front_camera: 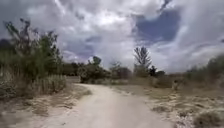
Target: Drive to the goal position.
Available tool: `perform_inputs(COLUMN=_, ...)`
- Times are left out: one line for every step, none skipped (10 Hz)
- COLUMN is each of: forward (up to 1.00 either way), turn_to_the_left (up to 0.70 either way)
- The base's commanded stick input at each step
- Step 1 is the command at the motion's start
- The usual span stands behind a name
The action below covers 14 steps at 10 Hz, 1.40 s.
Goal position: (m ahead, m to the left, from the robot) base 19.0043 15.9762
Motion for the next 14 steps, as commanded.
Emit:
perform_inputs(forward=0.50, turn_to_the_left=0.00)
perform_inputs(forward=0.50, turn_to_the_left=0.00)
perform_inputs(forward=0.50, turn_to_the_left=0.00)
perform_inputs(forward=0.50, turn_to_the_left=0.00)
perform_inputs(forward=0.50, turn_to_the_left=0.00)
perform_inputs(forward=0.50, turn_to_the_left=0.00)
perform_inputs(forward=0.50, turn_to_the_left=0.00)
perform_inputs(forward=0.50, turn_to_the_left=0.00)
perform_inputs(forward=0.50, turn_to_the_left=0.00)
perform_inputs(forward=0.50, turn_to_the_left=0.00)
perform_inputs(forward=0.50, turn_to_the_left=0.00)
perform_inputs(forward=0.50, turn_to_the_left=0.00)
perform_inputs(forward=0.50, turn_to_the_left=0.00)
perform_inputs(forward=0.50, turn_to_the_left=0.00)
